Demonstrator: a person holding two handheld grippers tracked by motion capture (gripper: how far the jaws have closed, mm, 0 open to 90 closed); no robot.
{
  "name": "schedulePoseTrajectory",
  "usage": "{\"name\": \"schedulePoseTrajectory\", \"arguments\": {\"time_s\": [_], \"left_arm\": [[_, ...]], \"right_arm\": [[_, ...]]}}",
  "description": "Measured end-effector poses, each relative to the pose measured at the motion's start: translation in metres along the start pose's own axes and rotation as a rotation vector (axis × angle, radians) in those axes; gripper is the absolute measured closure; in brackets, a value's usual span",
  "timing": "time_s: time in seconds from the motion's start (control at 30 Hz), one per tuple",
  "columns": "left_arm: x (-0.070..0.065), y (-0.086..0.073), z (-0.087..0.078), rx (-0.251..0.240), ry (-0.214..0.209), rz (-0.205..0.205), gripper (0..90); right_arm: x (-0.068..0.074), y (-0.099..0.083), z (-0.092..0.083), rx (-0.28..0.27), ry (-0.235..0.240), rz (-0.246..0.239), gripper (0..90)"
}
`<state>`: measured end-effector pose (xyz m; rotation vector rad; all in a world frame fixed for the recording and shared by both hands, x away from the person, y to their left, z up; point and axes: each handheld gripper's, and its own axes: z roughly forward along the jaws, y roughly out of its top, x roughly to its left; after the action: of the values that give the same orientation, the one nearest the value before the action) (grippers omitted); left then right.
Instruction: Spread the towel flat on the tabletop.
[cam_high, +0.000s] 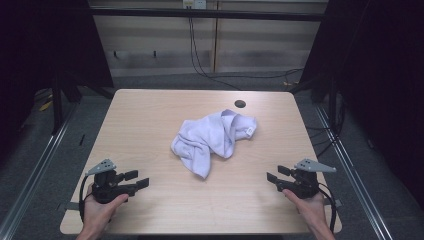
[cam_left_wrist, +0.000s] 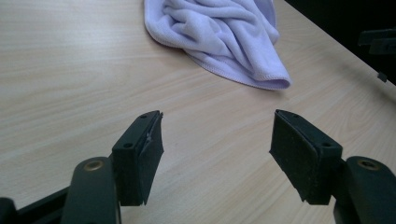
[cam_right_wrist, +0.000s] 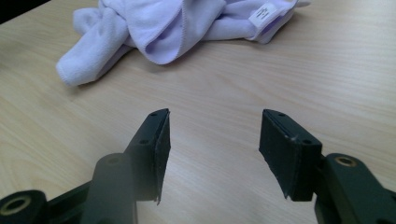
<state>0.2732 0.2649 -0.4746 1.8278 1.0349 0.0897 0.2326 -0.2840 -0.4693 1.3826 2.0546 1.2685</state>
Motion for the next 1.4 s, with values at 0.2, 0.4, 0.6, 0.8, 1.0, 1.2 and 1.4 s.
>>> {"name": "schedulePoseTrajectory", "arguments": {"time_s": [0.2,0.4,0.6,0.8,1.0,1.2,1.4], "left_arm": [[-0.001,0.002,0.004,0.008,-0.029,-0.004,31.8],[-0.005,0.003,0.008,0.025,-0.048,0.021,31.1],[-0.007,0.008,0.006,0.023,-0.044,0.058,32.5],[-0.009,0.020,0.027,0.052,-0.055,0.093,30.1],[-0.009,0.019,0.029,0.052,-0.075,0.116,31.7],[-0.005,0.010,0.014,0.008,-0.060,0.082,30.2],[-0.002,0.008,0.015,0.020,-0.049,0.085,28.8]], "right_arm": [[0.002,0.007,0.007,0.026,0.039,-0.008,38.8],[0.014,0.019,0.024,0.058,0.092,-0.057,39.2],[0.019,0.041,0.046,0.056,0.146,-0.081,43.6],[0.029,0.070,0.083,0.067,0.200,-0.131,42.9],[0.026,0.085,0.114,0.064,0.217,-0.131,41.7],[0.026,0.109,0.148,0.067,0.204,-0.135,34.0],[0.015,0.111,0.175,0.122,0.137,-0.109,32.4]]}}
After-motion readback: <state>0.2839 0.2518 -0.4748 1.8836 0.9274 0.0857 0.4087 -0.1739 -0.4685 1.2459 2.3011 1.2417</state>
